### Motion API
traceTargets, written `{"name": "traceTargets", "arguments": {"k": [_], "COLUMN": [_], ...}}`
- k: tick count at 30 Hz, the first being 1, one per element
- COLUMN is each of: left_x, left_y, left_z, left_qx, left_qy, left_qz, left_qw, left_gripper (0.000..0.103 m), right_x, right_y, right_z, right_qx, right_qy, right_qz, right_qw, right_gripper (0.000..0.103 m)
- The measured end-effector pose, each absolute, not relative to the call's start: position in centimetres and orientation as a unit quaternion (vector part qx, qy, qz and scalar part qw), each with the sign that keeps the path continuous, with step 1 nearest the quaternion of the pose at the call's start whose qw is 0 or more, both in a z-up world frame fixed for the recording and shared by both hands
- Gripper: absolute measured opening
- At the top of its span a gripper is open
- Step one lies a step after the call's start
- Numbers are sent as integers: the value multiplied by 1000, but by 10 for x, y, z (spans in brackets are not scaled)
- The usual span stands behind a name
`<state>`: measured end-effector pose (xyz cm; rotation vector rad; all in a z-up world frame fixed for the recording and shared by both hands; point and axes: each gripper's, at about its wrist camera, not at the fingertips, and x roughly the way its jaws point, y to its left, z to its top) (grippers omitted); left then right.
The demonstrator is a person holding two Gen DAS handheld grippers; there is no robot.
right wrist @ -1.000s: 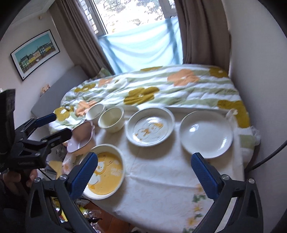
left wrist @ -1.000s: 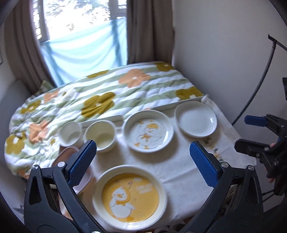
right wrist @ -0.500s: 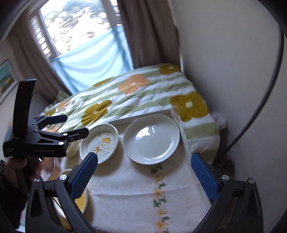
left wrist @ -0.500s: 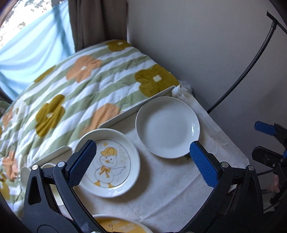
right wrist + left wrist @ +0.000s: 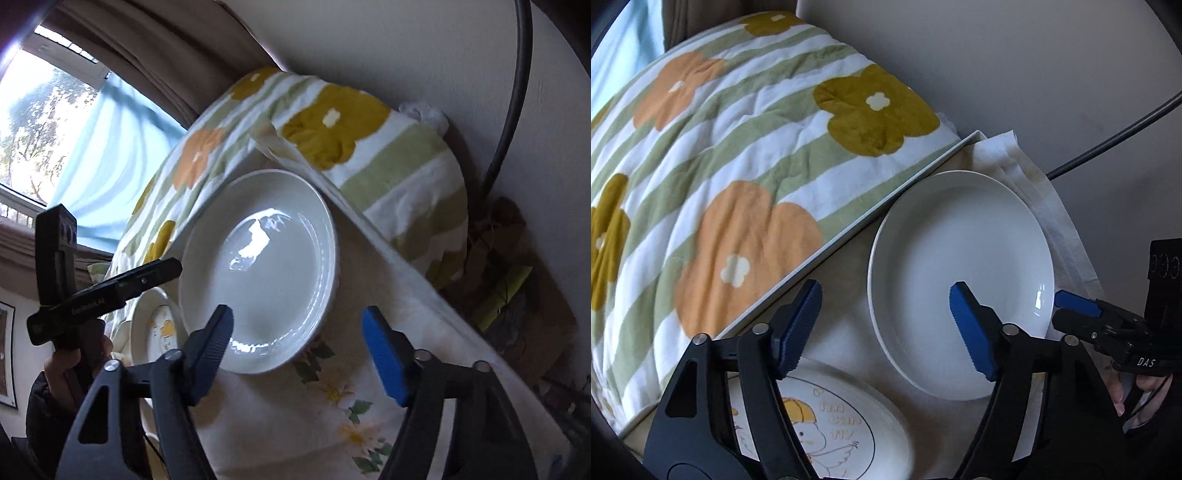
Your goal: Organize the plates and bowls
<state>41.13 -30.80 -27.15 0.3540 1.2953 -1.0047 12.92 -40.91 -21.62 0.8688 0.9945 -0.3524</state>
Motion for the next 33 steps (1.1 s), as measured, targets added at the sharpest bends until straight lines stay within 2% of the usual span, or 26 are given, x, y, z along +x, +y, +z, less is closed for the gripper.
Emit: {"name": "traceTargets", "arguments": {"k": [2,6,7,9,11,15,16,24,33], "left_x": [413,416,417,419,422,421,420,411,394], "left_y": [-312,-316,-317,-318,-319,-321,-322,-324,-311], "left_z": [-278,-287,-287,-288,-291,-298,-297,-291,-262], "left_qx": [162,166,166,163,159,164,167,188,177], "left_qy": [578,577,576,579,583,587,585,569,552], "left_qz": [-450,-458,-460,-462,-461,-464,-464,-454,-447], "left_qw": [661,656,655,652,650,643,644,659,681], "left_gripper": [53,44,38,27,19,14,14,14,14], "right_x": [133,138,140,142,144,142,141,141,133], "right_y": [-408,-410,-411,-413,-415,-416,-418,-422,-419], "right_z": [-223,-230,-231,-233,-237,-240,-241,-241,-221], "right_qx": [404,411,412,412,412,408,412,414,388], "right_qy": [458,452,451,451,454,456,453,453,448], "right_qz": [-170,-186,-189,-196,-205,-222,-223,-214,-201], "right_qw": [774,769,769,767,763,759,759,760,780], "right_gripper": [58,49,47,33,28,13,13,12,12]}}
